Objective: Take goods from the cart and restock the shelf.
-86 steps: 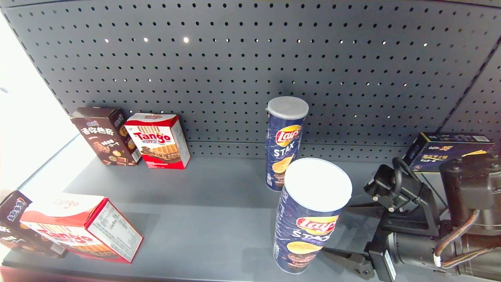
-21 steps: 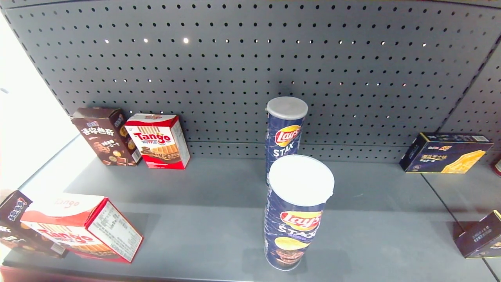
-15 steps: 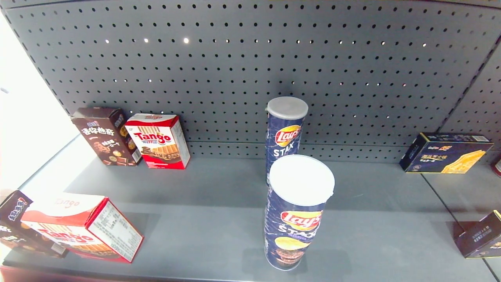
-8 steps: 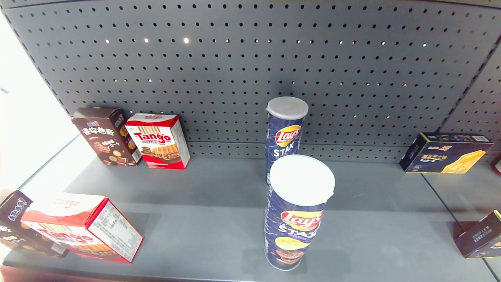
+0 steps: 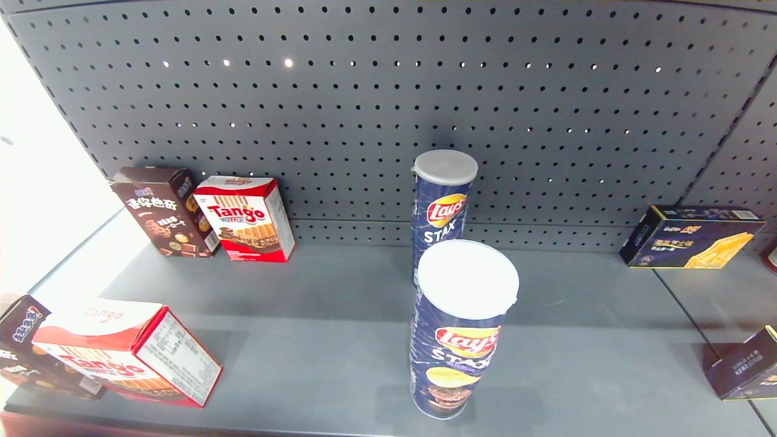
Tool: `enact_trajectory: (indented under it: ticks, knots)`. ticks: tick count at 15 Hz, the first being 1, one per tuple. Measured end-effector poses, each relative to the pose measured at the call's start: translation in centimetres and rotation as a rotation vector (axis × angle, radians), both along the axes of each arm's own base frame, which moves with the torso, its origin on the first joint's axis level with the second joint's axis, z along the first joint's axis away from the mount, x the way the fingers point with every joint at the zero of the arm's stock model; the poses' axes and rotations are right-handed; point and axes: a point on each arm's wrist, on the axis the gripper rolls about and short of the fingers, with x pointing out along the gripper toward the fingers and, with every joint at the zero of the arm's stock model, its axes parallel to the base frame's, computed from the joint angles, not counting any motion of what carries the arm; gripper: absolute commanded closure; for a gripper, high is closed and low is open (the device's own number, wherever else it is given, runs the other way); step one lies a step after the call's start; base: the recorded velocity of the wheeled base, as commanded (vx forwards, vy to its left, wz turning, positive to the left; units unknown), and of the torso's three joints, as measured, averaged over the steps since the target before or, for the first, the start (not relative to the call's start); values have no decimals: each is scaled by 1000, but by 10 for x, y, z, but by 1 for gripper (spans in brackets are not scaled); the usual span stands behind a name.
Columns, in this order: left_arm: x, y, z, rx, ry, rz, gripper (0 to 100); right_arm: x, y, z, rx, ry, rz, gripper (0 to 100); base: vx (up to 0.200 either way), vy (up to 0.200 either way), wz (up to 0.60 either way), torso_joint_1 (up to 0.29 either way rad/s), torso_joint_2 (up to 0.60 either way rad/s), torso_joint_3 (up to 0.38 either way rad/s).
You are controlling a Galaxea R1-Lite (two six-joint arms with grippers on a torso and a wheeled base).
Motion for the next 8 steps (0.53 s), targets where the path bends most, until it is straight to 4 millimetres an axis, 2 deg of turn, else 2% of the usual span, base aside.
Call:
enact_trajectory:
  ticks: [2, 3, 8]
  knots:
    - [0, 0, 0, -3, 0, 6, 0, 0, 0, 0, -1, -3, 6, 0, 0, 0, 0, 0, 0, 0]
    - [0, 0, 0, -6, -1, 18, 0, 0, 0, 0, 0, -4, 11, 0, -200, 0, 0, 2, 7, 2]
    - [0, 1, 0, -10, -1, 23, 0, 0, 0, 0, -2, -6, 14, 0, 0, 0, 0, 0, 0, 0]
